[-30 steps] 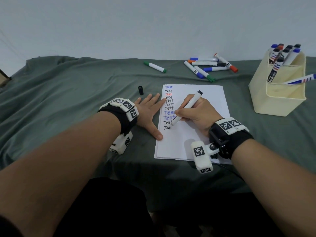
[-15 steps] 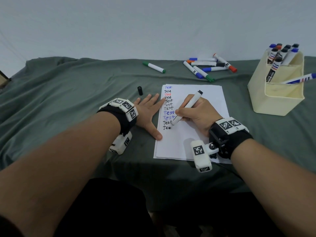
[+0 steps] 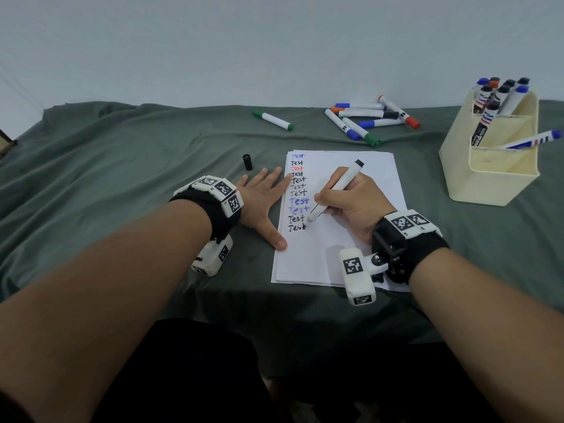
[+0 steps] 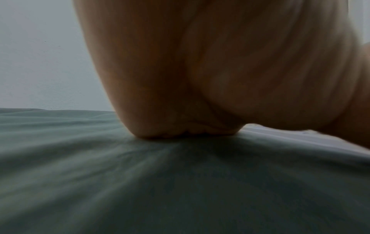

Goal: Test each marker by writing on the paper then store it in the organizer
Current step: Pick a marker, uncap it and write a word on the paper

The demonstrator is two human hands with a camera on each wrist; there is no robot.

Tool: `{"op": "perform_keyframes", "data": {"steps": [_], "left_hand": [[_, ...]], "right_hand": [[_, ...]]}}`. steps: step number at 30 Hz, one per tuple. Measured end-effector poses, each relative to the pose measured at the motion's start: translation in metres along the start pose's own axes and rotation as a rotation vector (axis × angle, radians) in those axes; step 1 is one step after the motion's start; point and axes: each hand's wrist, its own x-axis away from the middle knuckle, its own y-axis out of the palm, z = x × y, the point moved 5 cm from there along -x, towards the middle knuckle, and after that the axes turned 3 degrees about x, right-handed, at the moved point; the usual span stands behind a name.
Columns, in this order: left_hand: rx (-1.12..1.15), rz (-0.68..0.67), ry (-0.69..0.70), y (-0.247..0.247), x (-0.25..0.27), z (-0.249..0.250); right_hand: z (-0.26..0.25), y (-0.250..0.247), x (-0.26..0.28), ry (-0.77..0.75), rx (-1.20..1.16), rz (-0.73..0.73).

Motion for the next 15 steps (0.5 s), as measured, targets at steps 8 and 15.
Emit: {"op": "perform_keyframes", "data": {"steps": [8,15], "left_hand": [[-0.003,0.010,-0.001,0.0009,-0.0009,-0.0013],[-0.007,0.019,0.008,0.0016,-0.0012,-0.0023]], "right_hand": [[0.0055,-0.0027,-0.0034,-0.005,0.035,0.039],[0.0087,-0.0097,-0.0047,0.041,-0.384,0.084]]}}
